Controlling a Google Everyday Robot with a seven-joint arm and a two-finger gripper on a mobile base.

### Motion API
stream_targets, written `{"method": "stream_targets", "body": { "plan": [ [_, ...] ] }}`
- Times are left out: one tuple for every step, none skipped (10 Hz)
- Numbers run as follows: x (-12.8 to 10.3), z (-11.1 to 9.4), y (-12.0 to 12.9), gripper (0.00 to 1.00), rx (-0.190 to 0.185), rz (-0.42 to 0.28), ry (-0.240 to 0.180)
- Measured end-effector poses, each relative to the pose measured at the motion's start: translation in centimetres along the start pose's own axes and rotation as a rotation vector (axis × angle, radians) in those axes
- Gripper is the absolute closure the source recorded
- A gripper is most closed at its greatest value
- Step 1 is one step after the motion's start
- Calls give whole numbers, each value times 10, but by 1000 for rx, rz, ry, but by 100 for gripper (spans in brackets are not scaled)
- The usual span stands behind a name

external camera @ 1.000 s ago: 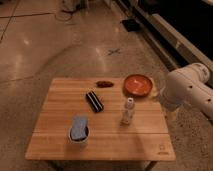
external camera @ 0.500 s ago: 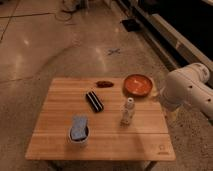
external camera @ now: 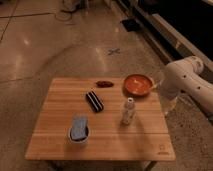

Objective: Push the ceramic bowl across the table

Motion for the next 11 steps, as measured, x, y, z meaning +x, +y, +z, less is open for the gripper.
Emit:
{"method": "stream_targets", "body": {
  "plan": [
    [9, 10, -11, 20, 2, -20, -5],
    [17, 20, -22, 20, 4, -33, -10],
    [22, 33, -34, 20, -1, -39, -23],
    [23, 45, -44, 20, -8, -40, -35],
    [23, 59, -55, 20, -15, -35, -47],
    [27, 73, -63, 20, -28, -20, -54],
    [30, 84, -68, 20, -35, -3, -58],
    [32, 94, -72, 20, -44, 13, -60],
    [35, 109, -80, 20, -58, 38, -62],
    [36, 119, -84, 20, -69, 53, -61],
    [39, 127, -84, 20, -81, 69, -55]
  ]
}}
